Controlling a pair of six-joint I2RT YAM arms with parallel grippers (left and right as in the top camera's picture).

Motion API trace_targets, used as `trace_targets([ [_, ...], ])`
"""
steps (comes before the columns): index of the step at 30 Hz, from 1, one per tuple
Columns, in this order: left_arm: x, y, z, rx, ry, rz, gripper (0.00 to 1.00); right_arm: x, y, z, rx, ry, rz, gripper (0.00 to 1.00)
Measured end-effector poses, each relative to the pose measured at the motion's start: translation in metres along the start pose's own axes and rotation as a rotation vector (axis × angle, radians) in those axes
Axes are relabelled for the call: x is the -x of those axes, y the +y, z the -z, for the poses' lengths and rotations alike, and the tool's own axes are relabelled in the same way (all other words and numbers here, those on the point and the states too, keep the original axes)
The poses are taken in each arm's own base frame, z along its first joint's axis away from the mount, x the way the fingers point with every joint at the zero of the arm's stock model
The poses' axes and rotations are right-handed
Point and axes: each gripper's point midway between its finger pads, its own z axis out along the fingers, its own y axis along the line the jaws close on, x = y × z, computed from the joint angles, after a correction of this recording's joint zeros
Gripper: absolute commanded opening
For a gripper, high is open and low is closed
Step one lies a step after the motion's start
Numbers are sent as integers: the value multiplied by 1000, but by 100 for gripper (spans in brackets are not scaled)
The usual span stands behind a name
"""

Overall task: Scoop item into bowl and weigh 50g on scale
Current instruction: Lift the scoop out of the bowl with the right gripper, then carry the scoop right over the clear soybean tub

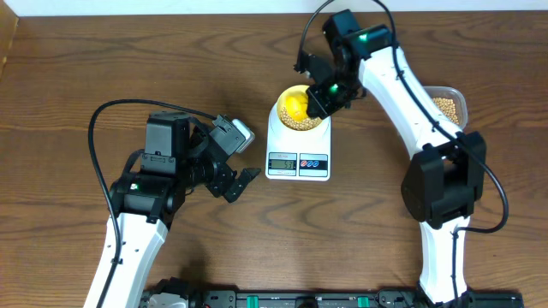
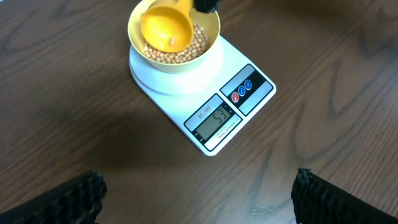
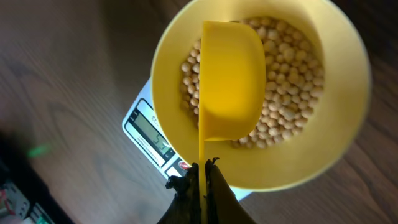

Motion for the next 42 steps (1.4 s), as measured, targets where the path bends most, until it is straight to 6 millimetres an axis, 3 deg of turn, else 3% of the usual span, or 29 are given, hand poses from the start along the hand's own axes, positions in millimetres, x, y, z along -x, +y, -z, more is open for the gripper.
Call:
trace_targets([
  [9, 0, 0, 0, 0, 0, 0, 98, 11, -4, 27, 66, -74, -34, 1],
  [21, 0, 0, 0, 0, 0, 0, 97, 1, 1, 75, 92, -132, -59, 1],
  [30, 0, 0, 0, 0, 0, 0, 97, -5, 8, 97, 179, -174, -58, 1],
  [35, 0, 0, 0, 0, 0, 0, 97, -12, -9, 121, 198, -229, -103, 1],
  [42, 0, 0, 0, 0, 0, 0, 98, -37, -48, 190, 123, -374, -202, 1],
])
